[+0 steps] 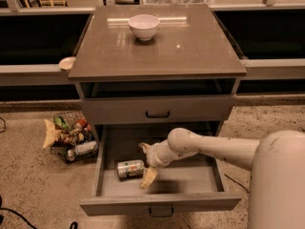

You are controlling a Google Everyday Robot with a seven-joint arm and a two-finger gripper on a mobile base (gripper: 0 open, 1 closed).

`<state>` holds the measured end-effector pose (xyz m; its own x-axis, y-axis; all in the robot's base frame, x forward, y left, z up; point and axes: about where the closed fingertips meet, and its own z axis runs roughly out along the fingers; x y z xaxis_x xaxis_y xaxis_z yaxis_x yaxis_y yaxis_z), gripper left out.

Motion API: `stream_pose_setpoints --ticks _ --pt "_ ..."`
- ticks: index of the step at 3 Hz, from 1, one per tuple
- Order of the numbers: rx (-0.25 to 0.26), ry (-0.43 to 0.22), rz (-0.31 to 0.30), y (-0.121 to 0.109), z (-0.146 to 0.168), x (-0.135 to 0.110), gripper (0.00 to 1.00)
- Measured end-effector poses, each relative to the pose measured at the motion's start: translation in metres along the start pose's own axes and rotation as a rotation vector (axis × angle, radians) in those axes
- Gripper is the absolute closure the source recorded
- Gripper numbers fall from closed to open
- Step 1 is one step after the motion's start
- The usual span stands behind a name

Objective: Pick 7up can from middle drawer and place on counter

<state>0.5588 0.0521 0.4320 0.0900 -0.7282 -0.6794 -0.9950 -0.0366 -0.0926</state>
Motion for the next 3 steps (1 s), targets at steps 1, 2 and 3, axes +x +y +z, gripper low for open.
stream_pose_setpoints --ticks 1,2,3 --pt "-0.002 0.016 -0.007 -0.005 0.029 0.008 0.0" --pt "0.0 0.022 0.003 -0.013 0.057 0.021 0.02" --pt "-0.001 0.026 0.01 -0.017 0.07 0.031 0.24"
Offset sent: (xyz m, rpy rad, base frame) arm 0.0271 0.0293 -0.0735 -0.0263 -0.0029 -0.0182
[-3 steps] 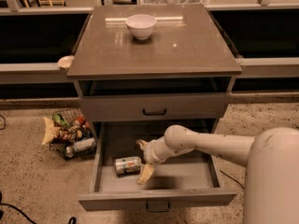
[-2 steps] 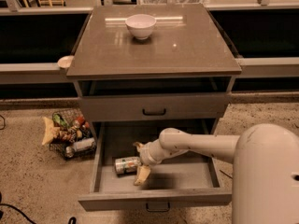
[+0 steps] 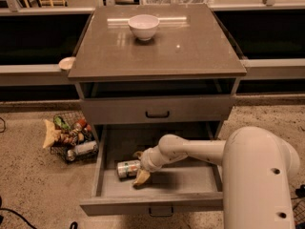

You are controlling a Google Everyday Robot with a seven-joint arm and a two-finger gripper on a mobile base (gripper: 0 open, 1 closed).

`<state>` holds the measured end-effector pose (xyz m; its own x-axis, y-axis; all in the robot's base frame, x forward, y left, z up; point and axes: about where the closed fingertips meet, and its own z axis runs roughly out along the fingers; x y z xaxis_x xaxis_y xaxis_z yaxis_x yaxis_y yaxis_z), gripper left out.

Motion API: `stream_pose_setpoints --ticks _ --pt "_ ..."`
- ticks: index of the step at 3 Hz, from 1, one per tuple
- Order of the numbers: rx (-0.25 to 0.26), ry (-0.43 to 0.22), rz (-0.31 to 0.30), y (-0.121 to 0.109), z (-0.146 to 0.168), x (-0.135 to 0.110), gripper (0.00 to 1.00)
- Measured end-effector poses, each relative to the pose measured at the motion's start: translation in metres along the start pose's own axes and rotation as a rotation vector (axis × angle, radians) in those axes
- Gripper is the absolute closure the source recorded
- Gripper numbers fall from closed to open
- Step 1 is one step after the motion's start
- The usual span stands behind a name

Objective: Pick 7up can from middle drawer and place on counter

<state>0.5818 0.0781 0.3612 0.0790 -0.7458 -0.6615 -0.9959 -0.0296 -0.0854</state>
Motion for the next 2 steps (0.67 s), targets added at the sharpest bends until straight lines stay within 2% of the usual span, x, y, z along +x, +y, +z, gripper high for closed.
stream_pose_setpoints --ticks 1,2 --pt "0.001 0.0 0.002 -0.001 0.001 0.001 0.47" --pt "0.046 -0.01 -0.011 0.005 -0.03 -0.004 0.7"
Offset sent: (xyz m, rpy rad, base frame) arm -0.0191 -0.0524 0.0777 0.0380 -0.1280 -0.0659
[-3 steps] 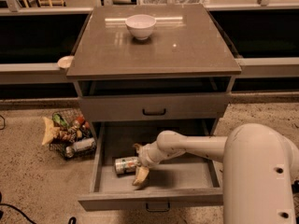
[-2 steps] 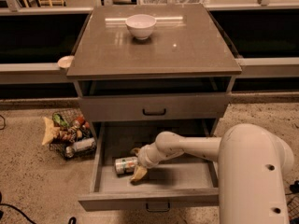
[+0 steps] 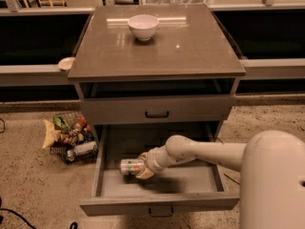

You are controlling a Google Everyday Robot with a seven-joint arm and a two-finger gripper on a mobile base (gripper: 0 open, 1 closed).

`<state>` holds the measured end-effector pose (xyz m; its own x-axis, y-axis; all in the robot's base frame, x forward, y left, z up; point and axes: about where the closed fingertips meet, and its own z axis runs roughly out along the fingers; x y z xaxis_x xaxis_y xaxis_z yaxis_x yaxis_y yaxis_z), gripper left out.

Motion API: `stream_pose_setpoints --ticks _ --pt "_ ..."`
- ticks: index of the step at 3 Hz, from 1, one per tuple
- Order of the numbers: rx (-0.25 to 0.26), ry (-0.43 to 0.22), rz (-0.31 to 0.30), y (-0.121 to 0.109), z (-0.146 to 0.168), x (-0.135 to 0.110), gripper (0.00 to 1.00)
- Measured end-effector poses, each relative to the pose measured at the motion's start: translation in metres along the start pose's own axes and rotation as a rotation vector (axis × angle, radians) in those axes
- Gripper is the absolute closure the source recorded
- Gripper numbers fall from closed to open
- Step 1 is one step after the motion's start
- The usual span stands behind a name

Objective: Pick 7up can from middle drawer and place on counter

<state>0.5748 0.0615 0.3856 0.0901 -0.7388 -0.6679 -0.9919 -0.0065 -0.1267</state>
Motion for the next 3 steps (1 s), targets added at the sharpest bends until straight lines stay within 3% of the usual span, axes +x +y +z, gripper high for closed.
stream_pose_setpoints --ticks 1,2,3 --pt "0.067 -0.039 -0.045 0.011 -0.057 -0.017 0.94" --pt "0.09 -0.083 -0.07 0.016 -0.102 -0.026 1.0" --pt "0.083 -0.086 -0.07 0.02 -0.108 -0.023 1.0"
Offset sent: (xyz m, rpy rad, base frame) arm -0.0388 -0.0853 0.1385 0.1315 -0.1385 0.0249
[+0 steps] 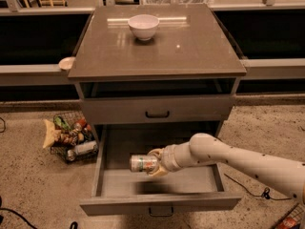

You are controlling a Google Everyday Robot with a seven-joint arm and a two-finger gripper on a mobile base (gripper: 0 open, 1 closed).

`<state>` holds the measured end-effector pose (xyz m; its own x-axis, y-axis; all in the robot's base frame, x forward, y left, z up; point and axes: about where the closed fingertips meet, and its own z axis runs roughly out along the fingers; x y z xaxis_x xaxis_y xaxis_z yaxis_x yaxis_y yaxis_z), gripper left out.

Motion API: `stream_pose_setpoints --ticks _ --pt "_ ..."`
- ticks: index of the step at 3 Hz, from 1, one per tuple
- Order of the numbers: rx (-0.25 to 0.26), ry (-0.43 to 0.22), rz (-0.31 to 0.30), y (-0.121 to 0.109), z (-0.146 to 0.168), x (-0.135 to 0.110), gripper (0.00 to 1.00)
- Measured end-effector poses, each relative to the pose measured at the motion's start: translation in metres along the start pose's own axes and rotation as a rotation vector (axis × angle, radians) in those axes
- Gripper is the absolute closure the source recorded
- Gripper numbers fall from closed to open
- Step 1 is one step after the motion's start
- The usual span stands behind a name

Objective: Pick 7up can from middle drawer and place on counter

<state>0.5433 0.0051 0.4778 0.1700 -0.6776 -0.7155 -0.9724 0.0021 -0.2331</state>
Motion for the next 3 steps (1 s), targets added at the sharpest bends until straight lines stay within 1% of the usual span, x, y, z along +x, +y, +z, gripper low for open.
stream_pose_setpoints --ticks 1,2,3 --pt "-0.003 -0.013 -0.01 -0.002 -0.015 -0.011 1.0" --pt "-0.036 -0.009 -0.055 -0.003 -0.053 -0.052 1.0" --pt "-0.031 0.049 -0.138 -0.017 -0.11 -0.106 1.0"
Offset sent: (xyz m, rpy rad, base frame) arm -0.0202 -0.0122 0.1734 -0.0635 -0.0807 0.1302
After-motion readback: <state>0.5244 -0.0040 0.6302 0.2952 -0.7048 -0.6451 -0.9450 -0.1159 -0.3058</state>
